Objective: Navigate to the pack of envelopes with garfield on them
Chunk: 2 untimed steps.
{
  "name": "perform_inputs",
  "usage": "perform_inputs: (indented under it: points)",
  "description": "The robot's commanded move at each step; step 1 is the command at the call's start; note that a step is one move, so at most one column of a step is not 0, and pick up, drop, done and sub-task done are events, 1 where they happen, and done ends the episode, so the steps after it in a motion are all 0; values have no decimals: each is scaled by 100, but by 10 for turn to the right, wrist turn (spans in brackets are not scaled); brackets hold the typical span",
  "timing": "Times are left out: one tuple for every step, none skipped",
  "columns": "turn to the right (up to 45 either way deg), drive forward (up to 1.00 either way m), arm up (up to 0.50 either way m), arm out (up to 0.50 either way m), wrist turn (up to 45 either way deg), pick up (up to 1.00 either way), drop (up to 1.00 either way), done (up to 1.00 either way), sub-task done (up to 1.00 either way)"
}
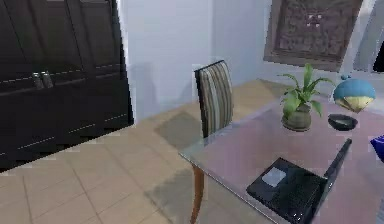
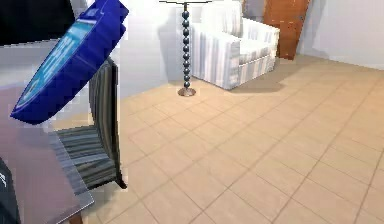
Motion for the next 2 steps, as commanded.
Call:
perform_inputs:
  points:
    - [450, 0, 0, 0, 0, 0, 0, 0, 0]
    - [0, 5, 0, 0, 0, 0, 0, 0, 0]
